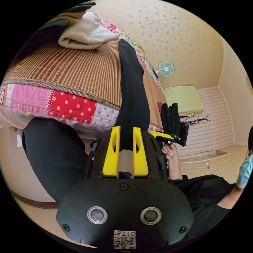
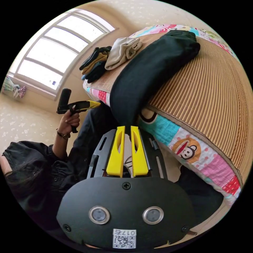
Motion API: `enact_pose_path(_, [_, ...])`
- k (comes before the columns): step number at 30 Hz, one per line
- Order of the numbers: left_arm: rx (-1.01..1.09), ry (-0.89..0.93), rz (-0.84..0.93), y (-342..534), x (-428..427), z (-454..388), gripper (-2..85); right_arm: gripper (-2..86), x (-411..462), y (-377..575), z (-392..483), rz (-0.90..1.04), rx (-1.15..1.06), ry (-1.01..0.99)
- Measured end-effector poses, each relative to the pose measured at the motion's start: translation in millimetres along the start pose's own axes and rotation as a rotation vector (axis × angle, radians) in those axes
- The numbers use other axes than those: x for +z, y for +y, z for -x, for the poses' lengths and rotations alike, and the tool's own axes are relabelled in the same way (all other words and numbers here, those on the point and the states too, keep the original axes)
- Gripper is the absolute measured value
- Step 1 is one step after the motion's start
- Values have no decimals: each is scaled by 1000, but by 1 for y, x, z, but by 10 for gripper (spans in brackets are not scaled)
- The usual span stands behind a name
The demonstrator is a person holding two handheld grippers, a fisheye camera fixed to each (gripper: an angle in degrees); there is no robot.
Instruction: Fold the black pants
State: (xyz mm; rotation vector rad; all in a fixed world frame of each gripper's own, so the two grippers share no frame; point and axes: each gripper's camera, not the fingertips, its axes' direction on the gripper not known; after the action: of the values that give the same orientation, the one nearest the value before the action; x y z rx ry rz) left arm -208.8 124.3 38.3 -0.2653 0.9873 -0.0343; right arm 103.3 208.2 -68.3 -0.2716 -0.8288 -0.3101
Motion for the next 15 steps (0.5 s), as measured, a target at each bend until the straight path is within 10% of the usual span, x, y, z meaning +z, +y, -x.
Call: enact_pose_path(15, [151, -85, 295, 47, 105, -39, 54, 49, 12, 6, -53, 159, 18, -217])
